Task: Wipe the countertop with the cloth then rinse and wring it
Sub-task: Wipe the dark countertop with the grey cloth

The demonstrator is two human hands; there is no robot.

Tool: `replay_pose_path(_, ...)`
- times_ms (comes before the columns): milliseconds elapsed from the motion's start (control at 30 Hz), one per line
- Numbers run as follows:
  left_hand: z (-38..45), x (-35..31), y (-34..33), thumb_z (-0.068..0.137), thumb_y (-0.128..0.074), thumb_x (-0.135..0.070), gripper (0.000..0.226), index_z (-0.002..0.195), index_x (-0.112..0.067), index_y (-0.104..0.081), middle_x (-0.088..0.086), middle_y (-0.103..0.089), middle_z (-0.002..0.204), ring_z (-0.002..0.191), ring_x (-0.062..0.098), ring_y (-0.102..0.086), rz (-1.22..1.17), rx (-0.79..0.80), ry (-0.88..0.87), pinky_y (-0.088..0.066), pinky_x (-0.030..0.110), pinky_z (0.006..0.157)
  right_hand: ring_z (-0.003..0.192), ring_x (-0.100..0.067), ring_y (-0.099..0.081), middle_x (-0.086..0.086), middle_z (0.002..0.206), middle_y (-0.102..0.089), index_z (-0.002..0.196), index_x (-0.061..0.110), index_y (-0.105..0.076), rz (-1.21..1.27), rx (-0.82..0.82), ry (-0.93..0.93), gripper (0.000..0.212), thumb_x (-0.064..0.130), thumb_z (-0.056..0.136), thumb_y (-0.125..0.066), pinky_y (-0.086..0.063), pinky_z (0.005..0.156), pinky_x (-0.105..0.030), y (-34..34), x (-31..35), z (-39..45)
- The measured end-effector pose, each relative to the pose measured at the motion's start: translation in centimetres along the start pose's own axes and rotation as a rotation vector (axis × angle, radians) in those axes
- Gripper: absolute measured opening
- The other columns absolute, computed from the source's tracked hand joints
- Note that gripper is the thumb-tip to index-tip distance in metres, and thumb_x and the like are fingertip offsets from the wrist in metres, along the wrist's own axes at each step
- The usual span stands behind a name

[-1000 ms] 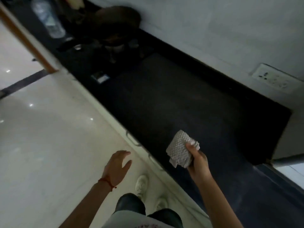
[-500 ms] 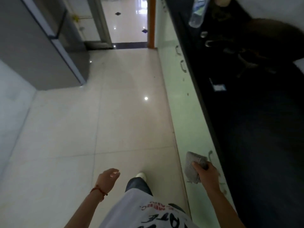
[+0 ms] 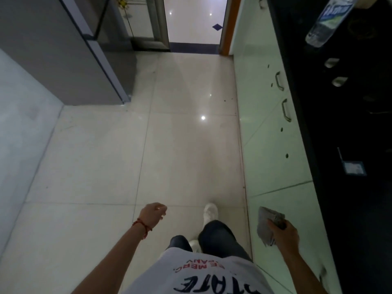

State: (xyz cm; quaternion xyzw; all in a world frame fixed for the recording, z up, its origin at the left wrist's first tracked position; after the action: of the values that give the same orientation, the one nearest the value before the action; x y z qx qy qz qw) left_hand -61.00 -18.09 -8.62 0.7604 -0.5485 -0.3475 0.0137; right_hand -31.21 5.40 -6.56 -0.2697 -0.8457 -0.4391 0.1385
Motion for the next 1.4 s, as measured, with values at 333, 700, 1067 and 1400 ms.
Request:
replay_pose_path(333, 12.5, -9.4, 8.2, 0.091, -0.052, -0.014, 0.026, 0.106, 0.006, -0.062, 0.004, -0.061, 0.07, 0.061, 0.016, -0.055, -0.137, -0.084, 0.183, -0.041, 0.023, 0.054, 0.081, -0.024, -0.052, -0.027, 0.108, -0.064, 0.104, -0.007, -0.06, 0.023, 0.152, -0.004, 0.034, 0.015, 0.08, -0.068, -0.039, 0.069, -0.03, -5.1, 17.1, 11.9)
replay_pose_path(700, 26.6, -18.4, 18.2, 0.09, -0.052, -0.013, 0.025, 0.101, 0.006, -0.063, 0.009, -0.063, 0.07, 0.06, 0.02, -0.054, -0.257, -0.138, 0.29, -0.037, 0.024, 0.055, 0.088, -0.031, -0.062, -0.021, 0.096, -0.067, 0.095, 0.003, -0.063, 0.016, 0.221, 0.189, 0.023, 0.017, 0.078, -0.069, -0.048, 0.072, -0.035, -12.5, 43.3, 23.6)
replay_pose_path(1067, 43.8, -39.5, 29.8, 0.092, -0.05, -0.014, 0.027, 0.103, 0.007, -0.062, 0.001, -0.059, 0.069, 0.061, 0.012, -0.054, -0.099, -0.033, 0.102, -0.04, 0.018, 0.05, 0.083, -0.024, -0.054, -0.02, 0.101, -0.064, 0.11, 0.001, -0.061, 0.07, 0.096, 0.059, 0.033, 0.01, 0.078, -0.066, -0.046, 0.077, -0.035, -14.3, 59.3, 33.1)
replay_pose_path(1400, 58.5, -56.3, 34.9, 0.091, -0.051, -0.015, 0.027, 0.105, 0.005, -0.062, 0.014, -0.063, 0.086, 0.074, 0.025, -0.057, 0.022, -0.017, -0.006, -0.041, 0.021, 0.054, 0.093, -0.033, -0.059, -0.024, 0.109, -0.065, 0.107, -0.002, -0.062, 0.204, 0.015, -0.1, 0.034, 0.014, 0.078, -0.069, -0.047, 0.084, -0.04, -16.1, 69.3, 43.6)
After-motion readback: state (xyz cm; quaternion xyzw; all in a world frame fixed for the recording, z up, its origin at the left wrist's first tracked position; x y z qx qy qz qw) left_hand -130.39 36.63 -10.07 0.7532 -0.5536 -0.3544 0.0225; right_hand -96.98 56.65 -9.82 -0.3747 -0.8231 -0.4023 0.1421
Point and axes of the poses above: each hand's wrist, its own z-axis towards the middle knuckle, its own y-axis out of the back of the hand, x = y × z, the point moved 2 cm from there along z, towards the middle knuckle
